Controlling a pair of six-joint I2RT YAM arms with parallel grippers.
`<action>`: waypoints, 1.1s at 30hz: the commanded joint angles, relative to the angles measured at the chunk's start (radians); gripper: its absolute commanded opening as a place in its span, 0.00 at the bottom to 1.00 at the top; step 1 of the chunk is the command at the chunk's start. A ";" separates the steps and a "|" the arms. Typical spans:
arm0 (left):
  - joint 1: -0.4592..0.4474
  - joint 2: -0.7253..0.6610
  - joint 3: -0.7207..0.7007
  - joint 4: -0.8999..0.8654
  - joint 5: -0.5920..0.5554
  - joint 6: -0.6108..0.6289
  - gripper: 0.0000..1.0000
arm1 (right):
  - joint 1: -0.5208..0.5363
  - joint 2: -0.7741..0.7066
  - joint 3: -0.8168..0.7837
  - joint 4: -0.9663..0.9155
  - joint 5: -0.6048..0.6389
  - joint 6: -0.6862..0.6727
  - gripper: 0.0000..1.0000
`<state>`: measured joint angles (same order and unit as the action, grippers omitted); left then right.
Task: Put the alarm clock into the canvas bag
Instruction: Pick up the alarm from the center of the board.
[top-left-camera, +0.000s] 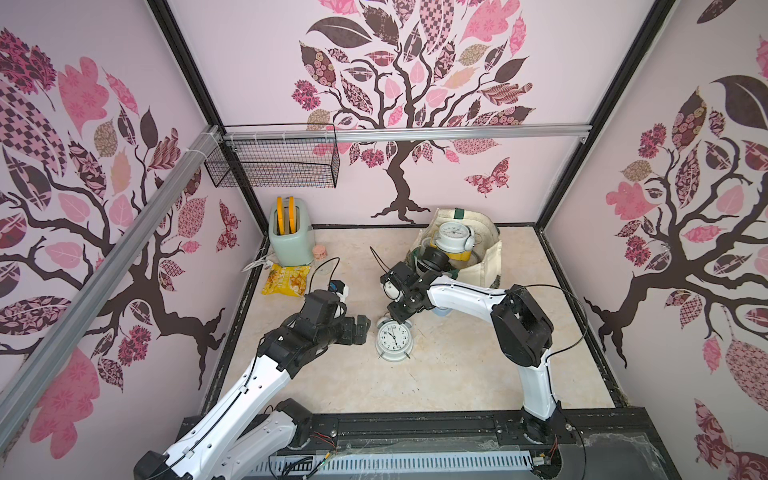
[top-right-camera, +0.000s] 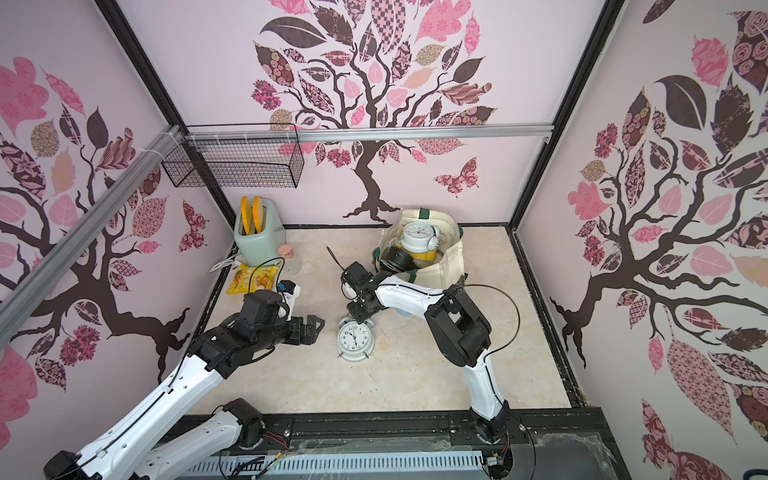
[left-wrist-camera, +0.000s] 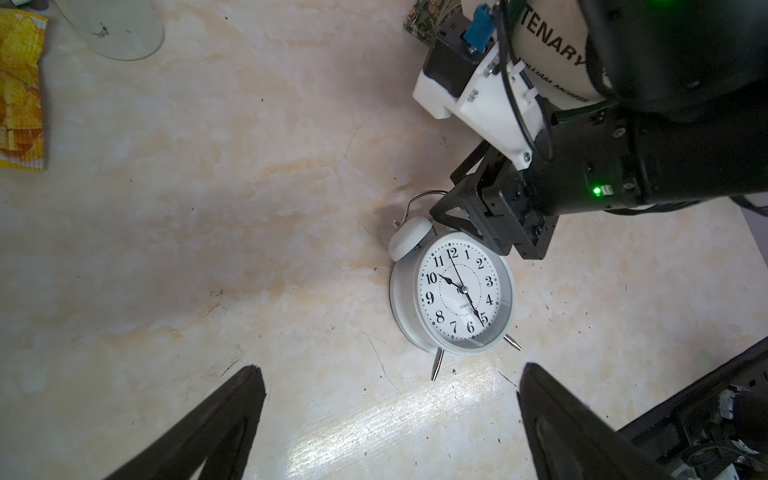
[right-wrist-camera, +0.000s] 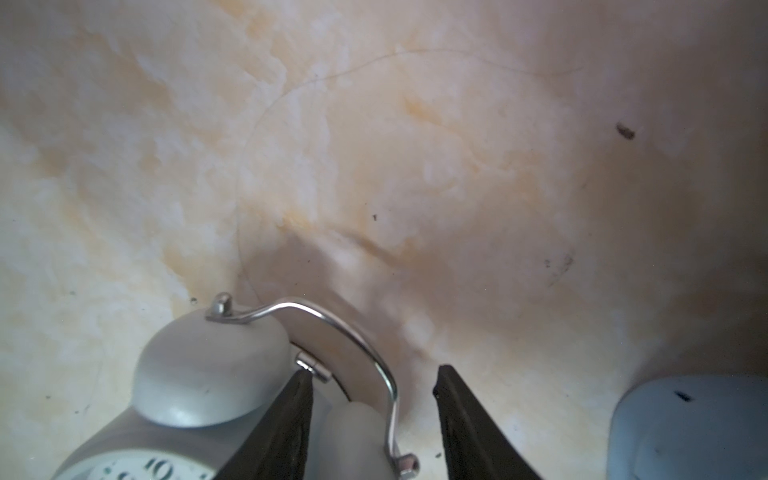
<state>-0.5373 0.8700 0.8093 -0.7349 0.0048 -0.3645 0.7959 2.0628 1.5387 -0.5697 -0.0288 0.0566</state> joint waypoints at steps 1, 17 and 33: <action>0.004 -0.021 -0.021 0.001 -0.011 0.019 0.98 | 0.004 0.062 0.038 -0.062 0.023 -0.012 0.50; 0.003 -0.019 -0.021 0.009 -0.021 0.018 0.98 | 0.005 0.084 0.056 -0.035 -0.026 -0.032 0.23; 0.003 -0.023 -0.006 0.023 -0.033 0.040 0.98 | 0.006 -0.148 0.113 -0.091 0.081 0.004 0.00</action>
<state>-0.5373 0.8558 0.8093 -0.7341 -0.0189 -0.3408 0.7975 2.0510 1.5742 -0.6342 0.0074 0.0341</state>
